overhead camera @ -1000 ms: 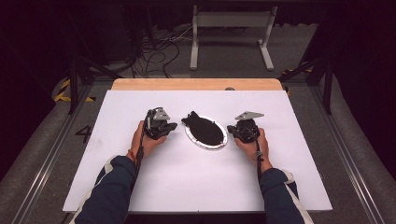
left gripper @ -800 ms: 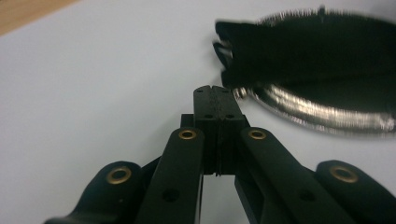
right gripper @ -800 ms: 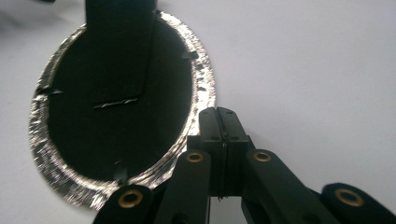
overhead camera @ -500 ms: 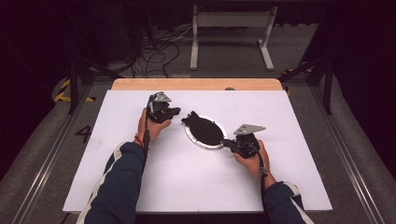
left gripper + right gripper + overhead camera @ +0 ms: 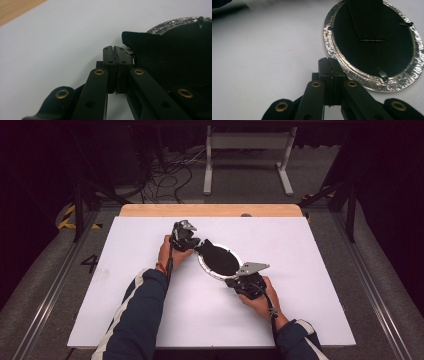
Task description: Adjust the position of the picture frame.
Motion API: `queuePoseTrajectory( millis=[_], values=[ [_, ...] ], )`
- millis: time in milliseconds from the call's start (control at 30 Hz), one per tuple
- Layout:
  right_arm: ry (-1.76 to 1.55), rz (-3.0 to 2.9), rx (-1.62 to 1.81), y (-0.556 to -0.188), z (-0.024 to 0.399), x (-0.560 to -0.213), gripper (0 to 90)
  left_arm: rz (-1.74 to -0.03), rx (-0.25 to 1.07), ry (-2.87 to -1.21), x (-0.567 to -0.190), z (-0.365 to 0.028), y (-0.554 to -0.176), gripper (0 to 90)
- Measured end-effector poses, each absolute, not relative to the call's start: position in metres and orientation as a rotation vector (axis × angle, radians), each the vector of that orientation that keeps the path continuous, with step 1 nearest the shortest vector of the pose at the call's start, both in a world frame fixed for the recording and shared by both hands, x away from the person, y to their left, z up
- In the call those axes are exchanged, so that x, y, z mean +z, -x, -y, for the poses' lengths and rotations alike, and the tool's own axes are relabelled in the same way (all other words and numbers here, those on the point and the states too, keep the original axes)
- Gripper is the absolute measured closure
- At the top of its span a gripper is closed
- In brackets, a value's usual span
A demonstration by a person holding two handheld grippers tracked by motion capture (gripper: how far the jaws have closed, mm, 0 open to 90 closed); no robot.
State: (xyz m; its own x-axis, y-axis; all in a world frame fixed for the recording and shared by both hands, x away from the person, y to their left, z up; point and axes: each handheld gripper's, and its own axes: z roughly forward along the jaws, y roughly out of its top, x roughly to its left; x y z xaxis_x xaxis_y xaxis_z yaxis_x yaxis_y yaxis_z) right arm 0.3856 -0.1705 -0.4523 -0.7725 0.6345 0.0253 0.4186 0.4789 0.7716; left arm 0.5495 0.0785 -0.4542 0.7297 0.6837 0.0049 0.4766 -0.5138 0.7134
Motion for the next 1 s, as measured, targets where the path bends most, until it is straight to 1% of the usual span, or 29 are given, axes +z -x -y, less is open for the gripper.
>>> queuePoseTrajectory(
  millis=[300,500,633,767,1000],
  values=[
    [-0.913,-2.444,1.103,-0.387,0.166,-0.460,90.0,-0.865,0.352,-2.246,-0.455,-0.076,-0.549,88.5],
    [-0.912,-2.419,1.056,-0.387,0.169,-0.460,90.0,-0.821,0.271,-2.276,-0.454,-0.079,-0.544,88.8],
    [-0.921,-2.427,1.071,-0.387,0.177,-0.460,90.0,-0.786,0.240,-2.295,-0.453,-0.084,-0.535,89.4],
    [-0.918,-2.436,1.068,-0.385,0.182,-0.460,90.0,-0.748,0.275,-2.318,-0.453,-0.087,-0.520,89.6],
    [-0.920,-2.462,1.093,-0.384,0.192,-0.459,90.0,-0.714,0.262,-2.312,-0.455,-0.093,-0.489,89.8]
  ],
)
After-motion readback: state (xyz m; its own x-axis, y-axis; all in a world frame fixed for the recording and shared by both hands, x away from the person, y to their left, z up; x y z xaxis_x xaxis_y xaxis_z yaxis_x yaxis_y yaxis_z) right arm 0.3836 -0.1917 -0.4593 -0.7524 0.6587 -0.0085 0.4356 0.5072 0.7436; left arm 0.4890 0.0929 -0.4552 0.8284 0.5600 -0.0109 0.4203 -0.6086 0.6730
